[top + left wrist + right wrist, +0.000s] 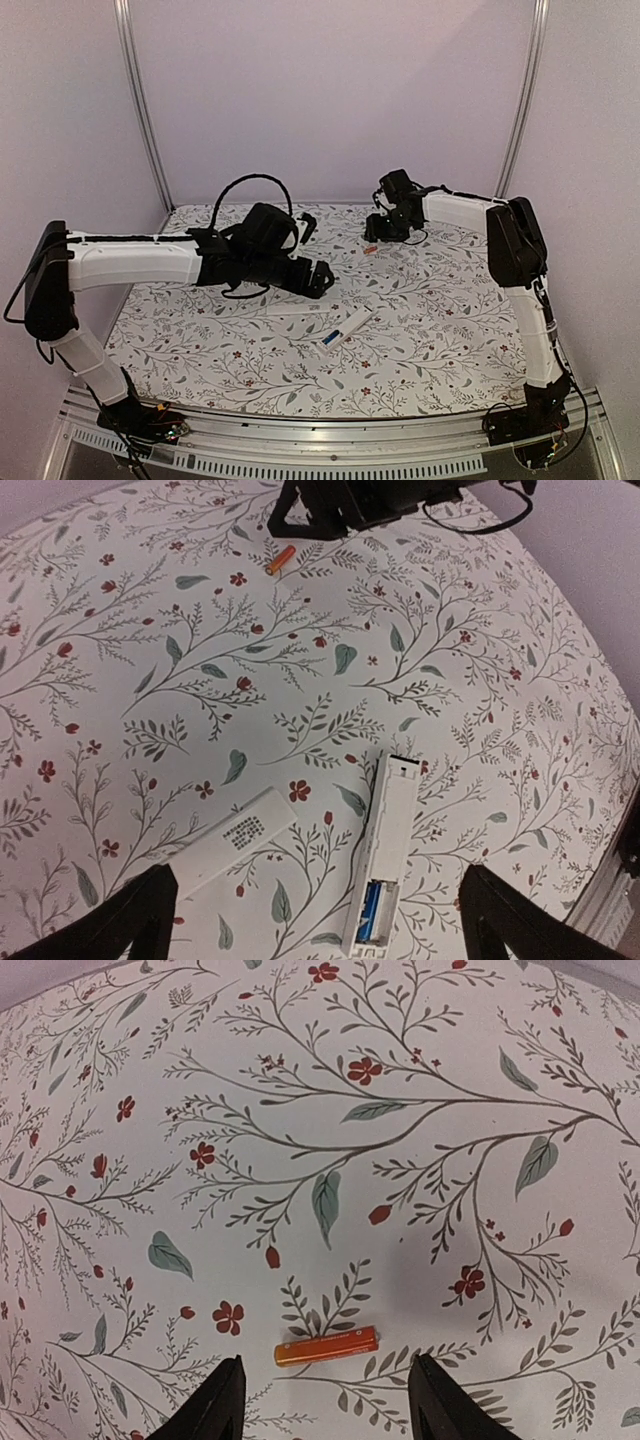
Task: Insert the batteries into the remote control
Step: Pick up the battery at the center of the board, then pass from the right arm to the left, then place the battery in the battery compartment.
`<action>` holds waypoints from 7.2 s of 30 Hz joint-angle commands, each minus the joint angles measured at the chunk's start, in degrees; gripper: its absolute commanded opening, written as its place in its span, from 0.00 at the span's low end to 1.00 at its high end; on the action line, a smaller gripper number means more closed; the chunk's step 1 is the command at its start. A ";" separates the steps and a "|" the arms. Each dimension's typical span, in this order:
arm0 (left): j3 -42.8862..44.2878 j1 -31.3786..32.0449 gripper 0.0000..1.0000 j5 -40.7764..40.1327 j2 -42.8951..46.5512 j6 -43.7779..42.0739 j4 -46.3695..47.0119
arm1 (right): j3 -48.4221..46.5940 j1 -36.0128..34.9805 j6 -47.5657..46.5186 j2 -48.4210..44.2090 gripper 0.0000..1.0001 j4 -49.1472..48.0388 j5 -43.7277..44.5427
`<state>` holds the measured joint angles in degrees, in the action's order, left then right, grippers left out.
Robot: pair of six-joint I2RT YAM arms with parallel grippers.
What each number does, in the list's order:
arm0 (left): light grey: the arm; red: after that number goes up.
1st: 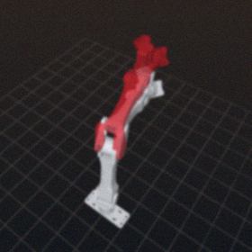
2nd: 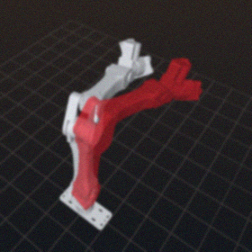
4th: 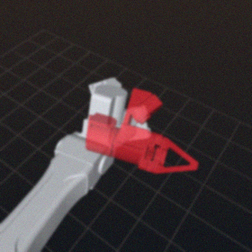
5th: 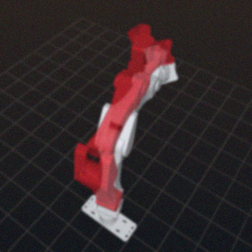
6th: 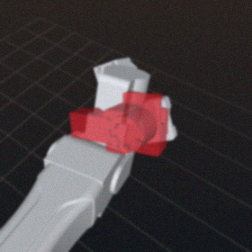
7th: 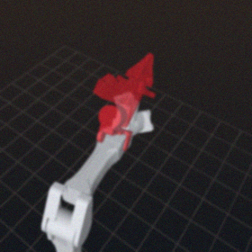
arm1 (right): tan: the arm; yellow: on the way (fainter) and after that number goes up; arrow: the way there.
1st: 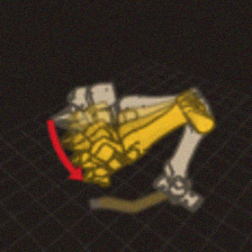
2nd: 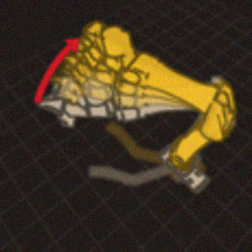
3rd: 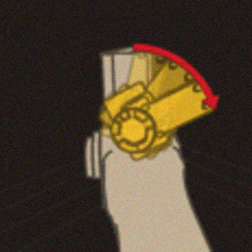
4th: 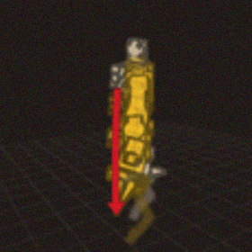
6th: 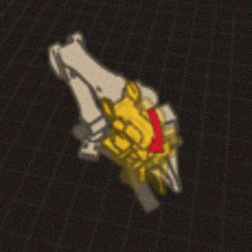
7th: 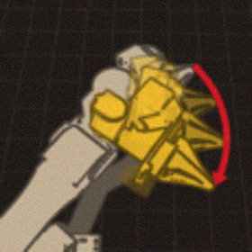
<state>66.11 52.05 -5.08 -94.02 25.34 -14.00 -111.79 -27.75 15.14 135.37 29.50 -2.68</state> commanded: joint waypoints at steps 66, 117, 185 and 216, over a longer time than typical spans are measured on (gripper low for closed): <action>-22.15 -7.25 0.94 13.50 12.53 -4.66 28.50 | 26.25 -3.39 -11.53 -23.58 0.00 0.22 -18.88; -22.02 12.08 0.31 7.47 9.50 -66.26 25.16 | 19.86 -18.30 -25.67 -20.44 0.00 23.83 -54.14; 24.66 1.56 0.03 21.55 -25.61 -6.32 -37.81 | 42.68 0.59 2.96 -27.79 0.36 -13.37 -37.12; 26.91 1.98 0.40 17.16 -21.58 -8.79 -36.14 | 43.02 0.69 2.84 -28.27 0.36 -13.50 -38.11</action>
<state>93.30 54.57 15.75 -121.10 18.09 -52.29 -69.67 -27.35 18.22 108.71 16.60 -39.66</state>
